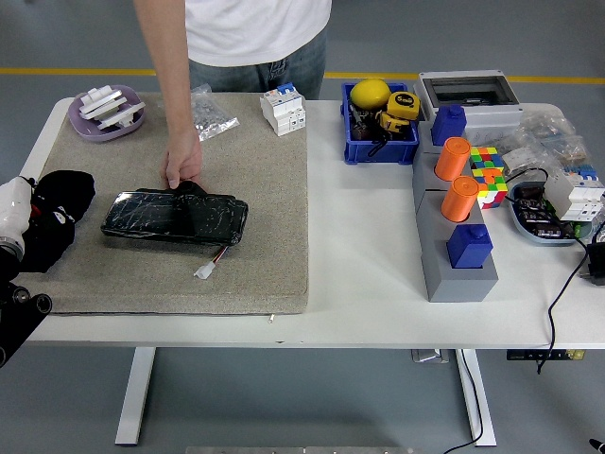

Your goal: Pick the rag up,wipe the panel,place it on the desk

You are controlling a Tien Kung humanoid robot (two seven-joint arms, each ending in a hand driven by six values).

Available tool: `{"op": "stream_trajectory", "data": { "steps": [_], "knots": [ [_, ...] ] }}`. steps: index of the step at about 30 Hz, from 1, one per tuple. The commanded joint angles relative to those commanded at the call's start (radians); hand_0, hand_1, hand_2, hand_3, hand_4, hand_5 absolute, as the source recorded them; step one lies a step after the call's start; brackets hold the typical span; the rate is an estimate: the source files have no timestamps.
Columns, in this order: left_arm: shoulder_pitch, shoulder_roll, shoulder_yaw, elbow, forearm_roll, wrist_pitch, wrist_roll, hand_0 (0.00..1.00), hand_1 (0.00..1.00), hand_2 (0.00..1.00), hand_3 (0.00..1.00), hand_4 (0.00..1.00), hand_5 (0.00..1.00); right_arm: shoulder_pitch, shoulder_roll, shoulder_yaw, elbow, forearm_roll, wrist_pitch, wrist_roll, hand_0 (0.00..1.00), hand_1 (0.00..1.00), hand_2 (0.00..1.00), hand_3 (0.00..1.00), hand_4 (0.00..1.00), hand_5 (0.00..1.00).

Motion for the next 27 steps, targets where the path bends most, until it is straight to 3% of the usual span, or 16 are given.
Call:
{"op": "stream_trajectory", "data": {
  "steps": [6, 7, 12, 13, 24, 25, 27],
  "knots": [
    [0.002, 0.0, 0.003, -0.007, 0.006, 0.001, -0.01, 0.392, 0.497, 0.537, 0.585, 0.72, 0.002, -0.002, 0.0, 0.002, -0.001, -0.005, -0.001, 0.0, 0.708, 0.57, 0.648, 0.647, 0.998, 0.581],
    [0.002, -0.001, 0.003, -0.006, 0.01, 0.001, -0.01, 0.428, 0.53, 0.54, 0.573, 0.874, 0.052, -0.002, 0.0, 0.003, -0.001, -0.008, -0.001, -0.001, 0.708, 0.562, 0.648, 0.647, 0.998, 0.581],
    [0.004, 0.0, 0.001, -0.008, 0.019, 0.006, -0.007, 0.428, 0.53, 0.54, 0.573, 0.874, 0.052, -0.001, 0.001, 0.007, -0.001, -0.016, -0.002, -0.003, 0.708, 0.562, 0.648, 0.647, 0.998, 0.581],
    [0.004, 0.0, 0.001, -0.009, 0.019, 0.005, -0.007, 0.438, 0.572, 0.551, 0.568, 0.918, 0.112, -0.001, 0.001, 0.008, -0.001, -0.017, -0.002, -0.004, 0.709, 0.56, 0.647, 0.646, 0.998, 0.581],
    [0.007, 0.007, -0.009, -0.017, 0.04, 0.005, 0.01, 0.438, 0.592, 0.565, 0.571, 0.943, 0.15, -0.003, 0.0, 0.01, -0.001, -0.021, -0.004, -0.005, 0.708, 0.558, 0.647, 0.643, 0.998, 0.582],
    [0.008, 0.008, -0.013, -0.022, 0.04, 0.004, 0.009, 0.441, 0.591, 0.59, 0.58, 0.971, 0.209, -0.004, 0.0, 0.011, -0.001, -0.021, -0.004, -0.005, 0.708, 0.556, 0.646, 0.643, 0.998, 0.581],
    [0.009, 0.011, -0.017, -0.032, 0.034, 0.001, 0.007, 0.441, 0.591, 0.59, 0.58, 0.971, 0.209, -0.004, 0.0, 0.012, -0.001, -0.023, -0.004, -0.007, 0.708, 0.556, 0.646, 0.643, 0.998, 0.581]
  ]
}}
